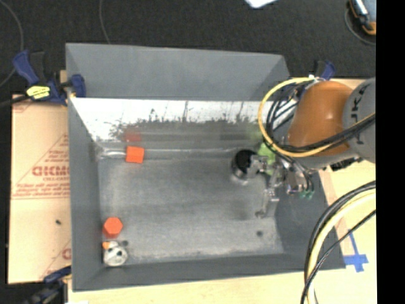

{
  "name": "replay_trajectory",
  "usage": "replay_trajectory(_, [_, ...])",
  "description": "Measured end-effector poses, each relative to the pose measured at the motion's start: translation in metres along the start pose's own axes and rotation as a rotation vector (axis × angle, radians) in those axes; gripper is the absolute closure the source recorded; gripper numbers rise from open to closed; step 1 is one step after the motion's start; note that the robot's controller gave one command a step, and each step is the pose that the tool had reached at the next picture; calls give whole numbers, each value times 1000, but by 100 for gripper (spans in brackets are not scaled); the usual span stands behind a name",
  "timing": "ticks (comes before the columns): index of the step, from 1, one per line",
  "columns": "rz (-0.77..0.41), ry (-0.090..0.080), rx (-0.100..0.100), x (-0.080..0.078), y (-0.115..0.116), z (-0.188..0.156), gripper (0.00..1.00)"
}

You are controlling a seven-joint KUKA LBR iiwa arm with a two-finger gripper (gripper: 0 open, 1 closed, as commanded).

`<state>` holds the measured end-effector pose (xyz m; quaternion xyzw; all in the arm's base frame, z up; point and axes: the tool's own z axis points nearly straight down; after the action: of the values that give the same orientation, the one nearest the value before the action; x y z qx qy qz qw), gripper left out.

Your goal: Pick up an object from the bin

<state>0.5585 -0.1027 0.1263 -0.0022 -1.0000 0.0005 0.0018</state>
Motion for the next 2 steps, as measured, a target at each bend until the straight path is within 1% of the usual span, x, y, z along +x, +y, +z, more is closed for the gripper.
replay_trajectory(1, [-3,-7,1,-2,0,-5,0])
replay_trajectory(2, [-116,-3,1,-64,1,-53,0])
